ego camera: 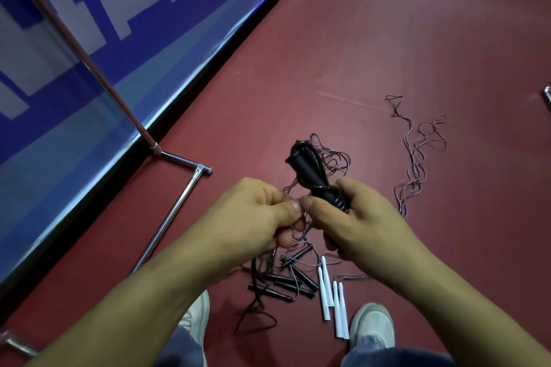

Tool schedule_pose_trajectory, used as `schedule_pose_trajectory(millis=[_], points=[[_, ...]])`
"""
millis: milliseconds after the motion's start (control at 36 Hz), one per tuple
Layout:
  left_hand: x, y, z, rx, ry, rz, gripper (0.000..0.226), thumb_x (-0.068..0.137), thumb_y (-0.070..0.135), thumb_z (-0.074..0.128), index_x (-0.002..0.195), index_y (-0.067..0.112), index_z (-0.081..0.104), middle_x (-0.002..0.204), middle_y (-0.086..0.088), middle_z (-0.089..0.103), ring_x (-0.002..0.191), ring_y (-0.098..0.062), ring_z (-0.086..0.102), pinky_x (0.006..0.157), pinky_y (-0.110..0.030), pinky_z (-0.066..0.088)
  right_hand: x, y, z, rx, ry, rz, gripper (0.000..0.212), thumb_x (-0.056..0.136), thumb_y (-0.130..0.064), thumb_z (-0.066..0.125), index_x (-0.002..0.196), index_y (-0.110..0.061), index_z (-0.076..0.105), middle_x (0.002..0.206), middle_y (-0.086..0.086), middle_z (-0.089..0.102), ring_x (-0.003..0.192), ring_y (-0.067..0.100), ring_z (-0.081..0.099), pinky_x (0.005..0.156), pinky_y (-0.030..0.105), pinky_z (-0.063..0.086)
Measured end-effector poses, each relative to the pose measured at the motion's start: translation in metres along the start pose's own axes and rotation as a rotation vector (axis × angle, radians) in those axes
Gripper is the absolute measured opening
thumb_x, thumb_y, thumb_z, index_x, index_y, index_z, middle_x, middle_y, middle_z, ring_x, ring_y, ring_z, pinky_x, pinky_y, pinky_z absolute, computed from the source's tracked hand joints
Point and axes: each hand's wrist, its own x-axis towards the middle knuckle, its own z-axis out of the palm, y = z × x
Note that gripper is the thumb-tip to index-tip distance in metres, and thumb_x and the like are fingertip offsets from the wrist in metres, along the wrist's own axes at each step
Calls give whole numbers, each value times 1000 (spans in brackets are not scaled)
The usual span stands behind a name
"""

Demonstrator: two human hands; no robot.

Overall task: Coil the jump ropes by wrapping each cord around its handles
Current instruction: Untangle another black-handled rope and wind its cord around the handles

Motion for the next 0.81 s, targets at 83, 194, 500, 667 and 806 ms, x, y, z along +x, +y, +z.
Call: schedule_pose_trajectory(millis=[83, 194, 500, 667, 806], points=[[-5, 3, -7, -107, -116, -9, 31, 102, 19, 56, 78, 6, 70, 58, -8, 56, 45, -14, 38, 49, -29, 32, -2, -1, -6, 209, -132, 103, 45, 78, -43, 75, 102, -9, 59, 71, 7, 54, 63, 24, 46, 51, 34, 33], [-10, 7, -12, -3, -149, 27, 36, 103, 22, 54, 73, 12, 70, 59, -9, 57, 47, -18, 42, 52, -31, 37, -5, -6, -15, 306, -247, 114, 44, 69, -27, 85, 102, -7, 63, 64, -1, 52, 59, 18, 45, 48, 30, 31], [-18, 15, 7, 345, -35, 130, 39, 104, 29, 51, 76, 11, 71, 58, -9, 66, 42, -13, 48, 44, -19, 39, 6, 9, -9, -126, 7, 47, 36, 66, -6, 68, 101, -7, 61, 69, 5, 48, 57, 19, 39, 55, 35, 36], [-14, 12, 21, 222, -102, 87, 37, 105, 28, 47, 79, 15, 69, 59, -3, 67, 48, -17, 60, 55, -28, 50, 9, 12, -1, -356, 153, -25, 20, 74, -10, 67, 91, -19, 61, 67, -1, 60, 58, 10, 47, 57, 26, 45], [-15, 11, 16, -28, -169, 41, 34, 105, 17, 46, 81, 7, 67, 62, -13, 66, 47, -22, 58, 48, -21, 42, 5, 9, 2, -522, 173, -122, 28, 77, -36, 68, 84, -19, 48, 66, -2, 56, 60, 9, 50, 49, 19, 37]])
